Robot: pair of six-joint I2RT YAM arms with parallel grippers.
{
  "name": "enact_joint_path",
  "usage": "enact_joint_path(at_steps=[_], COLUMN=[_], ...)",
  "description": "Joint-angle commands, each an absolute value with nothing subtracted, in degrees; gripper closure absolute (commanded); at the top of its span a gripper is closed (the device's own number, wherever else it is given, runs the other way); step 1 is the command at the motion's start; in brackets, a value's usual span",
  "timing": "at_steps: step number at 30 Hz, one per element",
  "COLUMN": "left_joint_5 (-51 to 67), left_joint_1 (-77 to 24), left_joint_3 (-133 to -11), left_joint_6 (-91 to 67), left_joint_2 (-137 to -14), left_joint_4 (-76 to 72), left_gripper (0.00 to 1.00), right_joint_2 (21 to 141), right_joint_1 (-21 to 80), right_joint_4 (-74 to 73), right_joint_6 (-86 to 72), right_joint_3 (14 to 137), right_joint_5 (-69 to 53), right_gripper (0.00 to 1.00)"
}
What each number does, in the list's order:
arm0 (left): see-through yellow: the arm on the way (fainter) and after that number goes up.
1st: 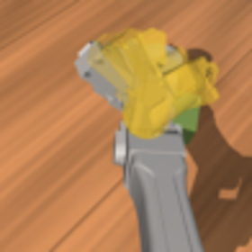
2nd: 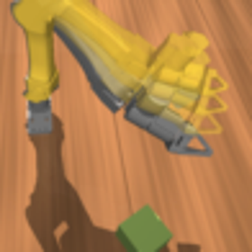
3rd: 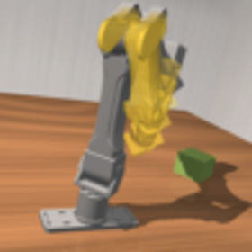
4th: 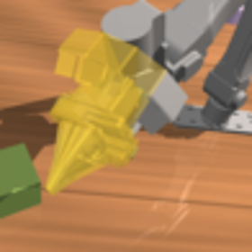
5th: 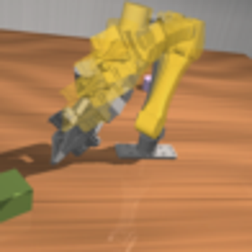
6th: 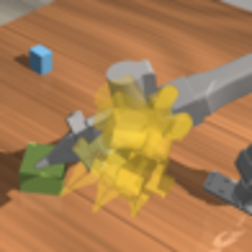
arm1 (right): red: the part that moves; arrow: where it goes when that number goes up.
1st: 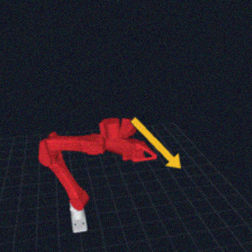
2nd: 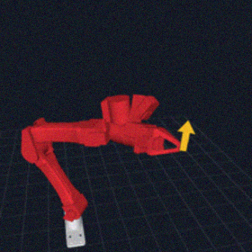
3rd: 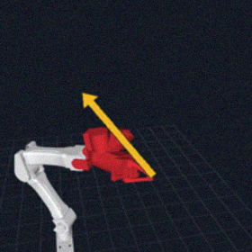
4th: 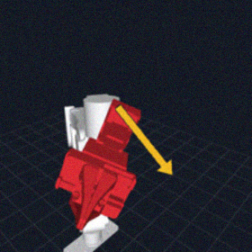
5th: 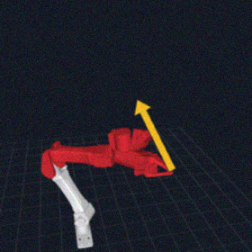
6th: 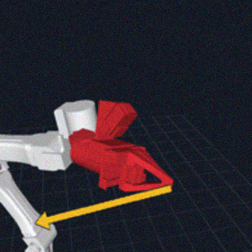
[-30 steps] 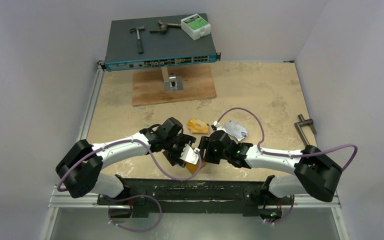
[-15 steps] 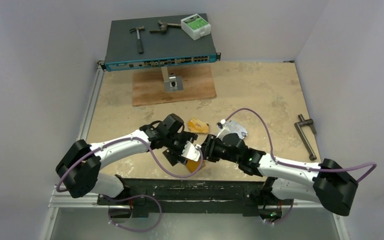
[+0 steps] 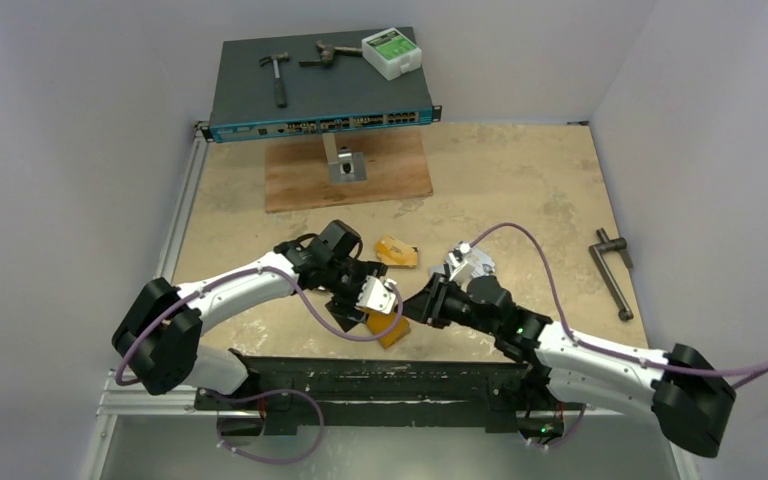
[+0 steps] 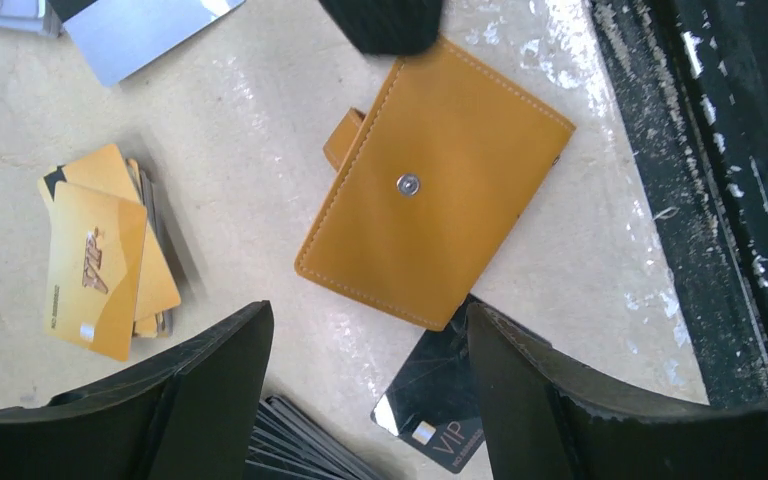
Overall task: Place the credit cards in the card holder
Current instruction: Close the card holder at the corner of the board.
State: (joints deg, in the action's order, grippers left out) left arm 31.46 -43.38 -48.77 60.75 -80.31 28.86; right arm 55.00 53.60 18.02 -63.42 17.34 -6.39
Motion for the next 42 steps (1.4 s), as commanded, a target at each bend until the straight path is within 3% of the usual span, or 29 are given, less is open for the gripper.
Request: enact_joint_path(at_steps=[1,5,8,13,30,37,42], left_joint_5=[33.7,33.3,33.9,34.6,37.4,37.6,37.6], left_joint_1=[-42.2,-42.3,-42.3,-42.3,-42.3,-42.3,-42.3], left_joint_3=[-48.2,-47.9,-49.6,-49.2,-50.6,-52.1,-52.5], left_joint_6=[63.2,64.6,66.4,68.3,70.3,70.3,72.3], left_joint_2=[-78.7,-78.8,-80.2,-80.2,-83.1,-83.3,-83.1], left_joint_4=[28.2,25.5,27.8,28.1,27.5,29.8,34.9], left_gripper=[0.31,0.32,0.31,0.3,0.25,0.35,0.6], right_joint_2=[49.2,55.7,61.7,67.4,72.3,73.9,76.7], right_joint_1=[51.1,48.7,48.1,47.8,48.1,49.9,49.9], right_joint_4=[11.0,11.3,15.9,23.7,42.3,46.0,49.7], right_joint_6=[-64.4,-64.2,-62.7,-61.6,-63.0,-62.2,-63.5], right_joint_3=[15.5,15.8,17.0,17.5,15.0,16.0,15.3], right_joint_5=[-0.8,-2.6,-5.8,-9.6,-18.0,-20.6,-21.6], right_gripper=[0.72,0.77,0.61,0.58,0.72,0.76,0.77])
